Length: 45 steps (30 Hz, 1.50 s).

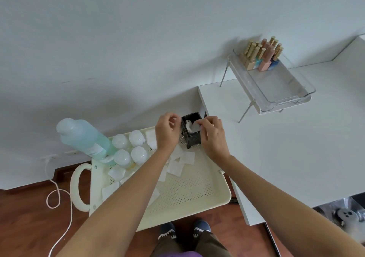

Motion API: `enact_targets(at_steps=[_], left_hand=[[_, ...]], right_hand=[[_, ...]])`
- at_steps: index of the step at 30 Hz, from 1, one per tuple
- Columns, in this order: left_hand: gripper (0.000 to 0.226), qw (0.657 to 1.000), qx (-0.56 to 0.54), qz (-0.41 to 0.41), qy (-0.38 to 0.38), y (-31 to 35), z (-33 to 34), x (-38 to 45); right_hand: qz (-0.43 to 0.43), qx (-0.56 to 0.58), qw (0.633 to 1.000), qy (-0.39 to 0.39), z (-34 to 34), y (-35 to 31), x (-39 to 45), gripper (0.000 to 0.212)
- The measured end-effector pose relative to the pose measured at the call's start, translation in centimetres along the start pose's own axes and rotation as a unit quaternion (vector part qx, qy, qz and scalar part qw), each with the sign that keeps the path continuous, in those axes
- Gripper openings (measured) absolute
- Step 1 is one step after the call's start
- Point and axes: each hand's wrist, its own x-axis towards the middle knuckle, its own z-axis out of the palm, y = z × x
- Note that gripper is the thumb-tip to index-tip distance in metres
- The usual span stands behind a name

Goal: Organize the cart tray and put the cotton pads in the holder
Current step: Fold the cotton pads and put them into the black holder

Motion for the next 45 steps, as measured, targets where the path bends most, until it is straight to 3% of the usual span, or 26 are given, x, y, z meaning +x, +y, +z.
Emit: enact_targets(at_steps=[2,4,8,12,14,18,23,28,35,45], left_hand=[[0.010,0.999,-0.017,-0.025,0.031,-1.6,-1.1,-1.2],[0.012,0.999,0.008,-0.046,0.007,-3.5,-1.7,-2.6],[0.017,0.980,0.125,-0.037,-0.152,-6.7,-1.2,-4.8],[0.041,0.913,0.272,-0.025,-0.302,-8.8,0.2,-6.0],[0.051,0.887,0.325,-0.014,-0.329,-9.3,0.6,-6.3],[0.043,0.889,0.341,0.012,-0.305,-9.9,1.0,-6.8],[0.020,0.914,0.302,0.030,-0.270,-10.1,1.3,-6.8],[0.010,0.921,0.278,0.020,-0.273,-9.3,1.4,-6.7],[0.021,0.924,0.231,-0.038,-0.301,-7.9,1.2,-5.9],[0.010,0.954,0.099,-0.124,-0.255,-5.4,-1.6,-4.1]], right_hand=[[-0.060,0.018,0.998,0.001,0.1,-0.7,-1.6,0.016],[-0.079,0.021,0.996,-0.027,0.9,-0.8,-3.4,0.011],[0.019,0.011,0.989,-0.149,3.4,0.9,-6.1,0.017],[0.066,-0.084,0.950,-0.294,5.5,2.7,-6.7,0.045],[0.076,-0.133,0.929,-0.337,6.1,3.3,-6.8,0.056],[0.067,-0.215,0.911,-0.345,6.5,4.2,-7.3,0.052],[0.020,-0.255,0.920,-0.297,6.5,4.7,-8.5,0.015],[0.007,-0.227,0.922,-0.314,6.5,5.1,-8.8,0.019],[0.101,-0.166,0.926,-0.323,6.1,3.8,-8.6,0.042],[0.169,-0.153,0.919,-0.320,4.5,2.9,-8.8,0.043]])
